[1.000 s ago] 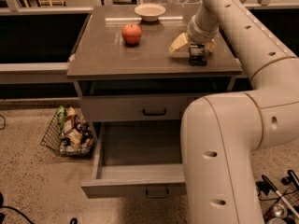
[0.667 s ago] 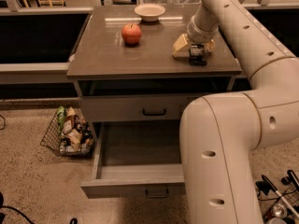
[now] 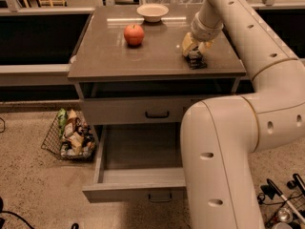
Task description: Place rxbar chocolate into middle drawer
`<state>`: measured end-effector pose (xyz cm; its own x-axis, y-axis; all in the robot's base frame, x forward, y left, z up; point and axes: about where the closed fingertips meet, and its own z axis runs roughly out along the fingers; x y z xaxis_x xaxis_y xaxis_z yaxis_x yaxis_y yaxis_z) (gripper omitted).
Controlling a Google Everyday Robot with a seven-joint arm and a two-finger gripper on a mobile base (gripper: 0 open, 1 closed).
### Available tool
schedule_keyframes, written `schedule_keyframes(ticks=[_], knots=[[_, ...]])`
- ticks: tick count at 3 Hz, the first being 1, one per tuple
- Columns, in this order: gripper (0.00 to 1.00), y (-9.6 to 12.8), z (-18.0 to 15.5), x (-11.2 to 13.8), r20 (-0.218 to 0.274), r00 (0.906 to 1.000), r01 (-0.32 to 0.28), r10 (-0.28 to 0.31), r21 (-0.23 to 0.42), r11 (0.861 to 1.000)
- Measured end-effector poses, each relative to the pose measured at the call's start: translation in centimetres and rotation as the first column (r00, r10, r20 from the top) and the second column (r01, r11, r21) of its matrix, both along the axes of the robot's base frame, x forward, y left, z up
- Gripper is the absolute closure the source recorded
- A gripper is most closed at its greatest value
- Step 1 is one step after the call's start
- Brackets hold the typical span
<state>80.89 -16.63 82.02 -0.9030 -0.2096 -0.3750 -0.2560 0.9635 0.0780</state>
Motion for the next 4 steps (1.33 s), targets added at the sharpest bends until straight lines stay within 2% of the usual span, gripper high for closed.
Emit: schedule_keyframes(ticks=[1,2,3,4], knots=[[1.0,0.5,3.8,0.4,0.124,0.9893,-0.084,0.078,0.05,0.995],[1.0,1.2,8.2,0.5,0.312,0.9364,-0.211,0.161,0.133,0.968],[1.0,1.2,8.2,0.5,0.31,0.9371,-0.21,0.16,0.133,0.969],[1.0,1.6,7.5,0.4,0.304,0.9354,-0.231,0.181,0.137,0.963]])
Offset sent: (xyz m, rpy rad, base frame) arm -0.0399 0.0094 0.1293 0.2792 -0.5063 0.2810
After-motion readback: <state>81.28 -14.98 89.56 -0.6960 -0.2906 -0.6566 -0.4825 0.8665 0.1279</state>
